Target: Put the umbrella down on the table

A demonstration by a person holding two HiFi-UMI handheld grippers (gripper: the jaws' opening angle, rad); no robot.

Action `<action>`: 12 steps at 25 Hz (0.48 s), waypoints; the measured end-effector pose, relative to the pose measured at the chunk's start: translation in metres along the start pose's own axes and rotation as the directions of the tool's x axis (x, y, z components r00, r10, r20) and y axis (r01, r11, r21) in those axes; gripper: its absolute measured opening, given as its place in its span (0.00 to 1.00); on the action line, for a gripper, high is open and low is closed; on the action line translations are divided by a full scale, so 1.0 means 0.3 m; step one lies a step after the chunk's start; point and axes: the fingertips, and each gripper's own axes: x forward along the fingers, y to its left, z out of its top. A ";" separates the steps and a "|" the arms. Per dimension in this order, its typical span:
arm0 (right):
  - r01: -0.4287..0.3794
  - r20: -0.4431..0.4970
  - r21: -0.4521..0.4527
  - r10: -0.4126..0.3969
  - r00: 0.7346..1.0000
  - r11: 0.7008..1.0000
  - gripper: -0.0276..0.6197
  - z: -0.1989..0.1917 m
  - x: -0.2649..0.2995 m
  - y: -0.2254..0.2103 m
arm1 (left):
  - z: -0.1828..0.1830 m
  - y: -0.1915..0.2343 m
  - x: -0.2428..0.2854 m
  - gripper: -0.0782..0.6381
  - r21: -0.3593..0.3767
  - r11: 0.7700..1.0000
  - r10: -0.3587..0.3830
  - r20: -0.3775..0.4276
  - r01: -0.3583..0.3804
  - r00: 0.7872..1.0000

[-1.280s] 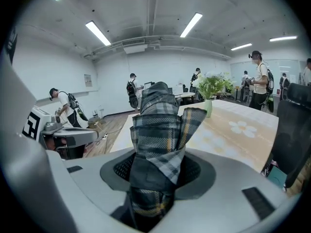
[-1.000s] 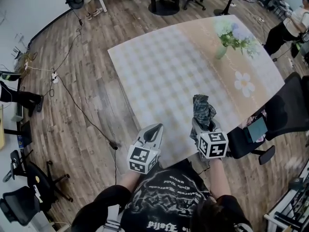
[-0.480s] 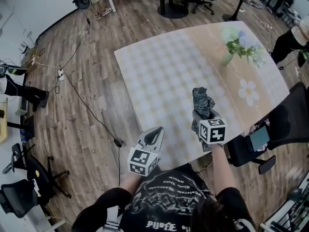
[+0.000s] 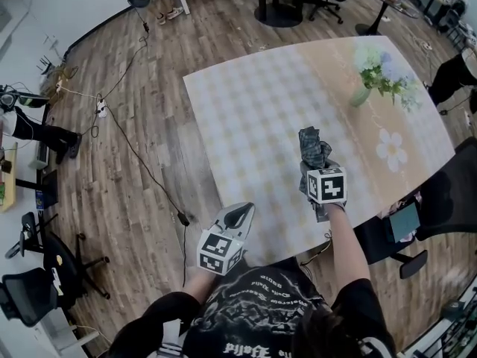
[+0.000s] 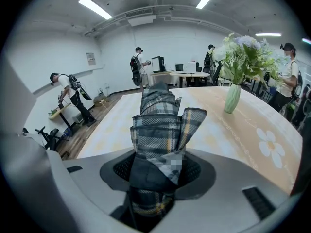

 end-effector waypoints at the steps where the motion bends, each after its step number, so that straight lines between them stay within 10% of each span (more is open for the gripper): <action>1: 0.002 -0.010 -0.004 -0.002 1.000 1.000 0.35 0.004 0.017 -0.003 | 0.000 0.003 0.004 0.14 -0.004 1.000 0.000 -0.002 0.000 1.000; 12: 0.038 -0.128 -0.002 -0.038 0.991 0.999 0.36 -0.010 0.142 -0.131 | 0.010 0.024 0.066 0.14 -0.037 0.998 0.047 -0.010 -0.048 0.999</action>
